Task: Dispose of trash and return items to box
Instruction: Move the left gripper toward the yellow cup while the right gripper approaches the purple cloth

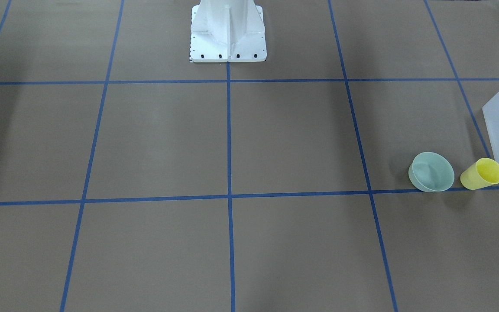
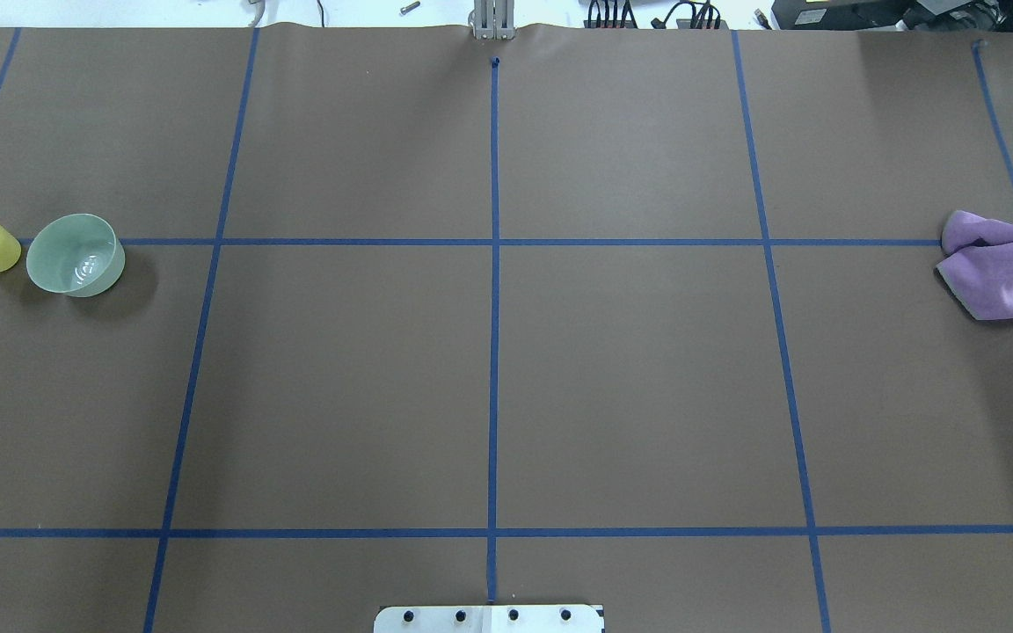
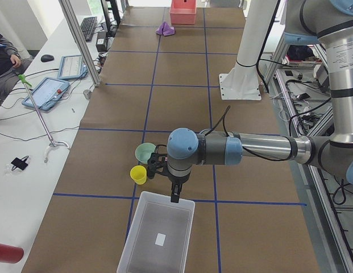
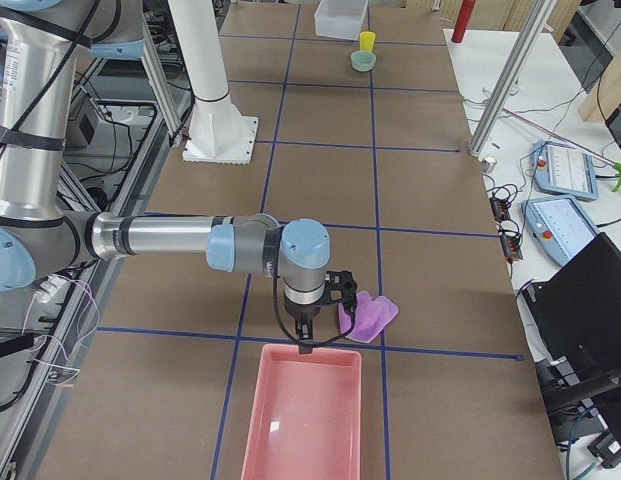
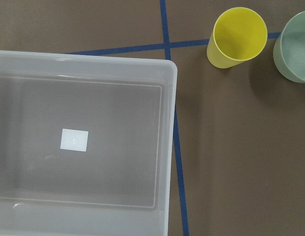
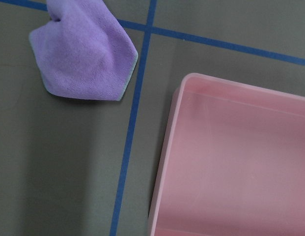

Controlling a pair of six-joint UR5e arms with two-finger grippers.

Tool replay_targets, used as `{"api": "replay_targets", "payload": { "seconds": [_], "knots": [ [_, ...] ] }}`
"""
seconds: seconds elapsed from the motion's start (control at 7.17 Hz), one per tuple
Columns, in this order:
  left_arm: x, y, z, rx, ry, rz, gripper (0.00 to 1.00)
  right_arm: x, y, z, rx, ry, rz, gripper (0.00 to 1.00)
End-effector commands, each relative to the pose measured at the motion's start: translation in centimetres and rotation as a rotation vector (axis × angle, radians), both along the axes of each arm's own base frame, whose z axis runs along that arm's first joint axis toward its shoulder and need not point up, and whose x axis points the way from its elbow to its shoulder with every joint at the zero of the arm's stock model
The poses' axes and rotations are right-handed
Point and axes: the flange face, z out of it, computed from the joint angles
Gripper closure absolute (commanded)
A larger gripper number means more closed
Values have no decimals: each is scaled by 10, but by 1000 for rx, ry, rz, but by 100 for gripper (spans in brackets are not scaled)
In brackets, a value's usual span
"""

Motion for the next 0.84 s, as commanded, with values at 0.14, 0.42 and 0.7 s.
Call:
{"api": "replay_targets", "payload": {
  "seconds": [0.14, 0.42, 0.7],
  "knots": [
    [-3, 3, 0, 53, -67, 34, 2, -8, -11, -8, 12, -31, -8, 0],
    [-4, -3, -18, 86, -57, 27, 2, -16, -27, -29, 55, -121, -14, 0],
    [-4, -5, -59, 178, -64, 24, 2, -15, -31, -44, 150, -137, -17, 0]
  ]
}}
